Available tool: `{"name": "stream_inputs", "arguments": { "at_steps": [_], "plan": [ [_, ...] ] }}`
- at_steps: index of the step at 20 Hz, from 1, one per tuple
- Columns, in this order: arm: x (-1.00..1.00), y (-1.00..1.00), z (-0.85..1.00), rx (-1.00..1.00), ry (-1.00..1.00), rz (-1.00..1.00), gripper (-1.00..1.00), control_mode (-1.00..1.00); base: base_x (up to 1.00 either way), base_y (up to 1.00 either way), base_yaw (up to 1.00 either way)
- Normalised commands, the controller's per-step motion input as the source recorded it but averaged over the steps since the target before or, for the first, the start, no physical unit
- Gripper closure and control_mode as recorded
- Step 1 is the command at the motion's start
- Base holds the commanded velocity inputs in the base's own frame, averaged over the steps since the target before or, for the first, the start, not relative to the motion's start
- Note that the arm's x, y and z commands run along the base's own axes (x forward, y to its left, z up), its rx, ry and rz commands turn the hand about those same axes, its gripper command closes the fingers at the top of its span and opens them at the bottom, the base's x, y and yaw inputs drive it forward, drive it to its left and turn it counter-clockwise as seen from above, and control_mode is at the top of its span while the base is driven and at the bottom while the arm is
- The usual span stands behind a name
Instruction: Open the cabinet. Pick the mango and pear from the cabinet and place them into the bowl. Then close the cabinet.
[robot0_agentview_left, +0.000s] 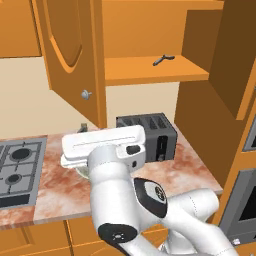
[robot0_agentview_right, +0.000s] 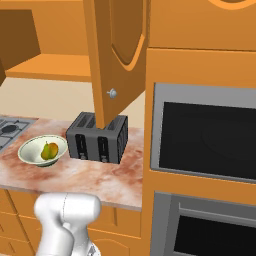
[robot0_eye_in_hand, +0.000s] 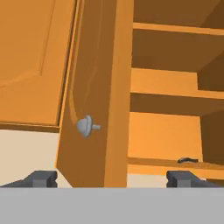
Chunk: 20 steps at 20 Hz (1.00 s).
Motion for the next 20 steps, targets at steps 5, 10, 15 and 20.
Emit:
{"name": "stream_inputs", "arguments": {
  "at_steps": [5,10,15,20],
  "plan": [
    [0.27,0.78,0.05,-0.01,-0.22,-0.24,-1.0,-1.0,0.0,0.0,0.0],
    [0.57,0.57,0.0,-0.03,-0.11,-0.3,-1.0,-1.0,0.0,0.0,0.0],
    [0.46,-0.1,0.0,0.0,-0.02,-0.3,-1.0,-1.0,0.0,0.0,0.0],
    [0.14,-0.8,0.0,0.15,-0.01,-0.02,-1.0,-1.0,0.0,0.0,0.0]
  ]
}}
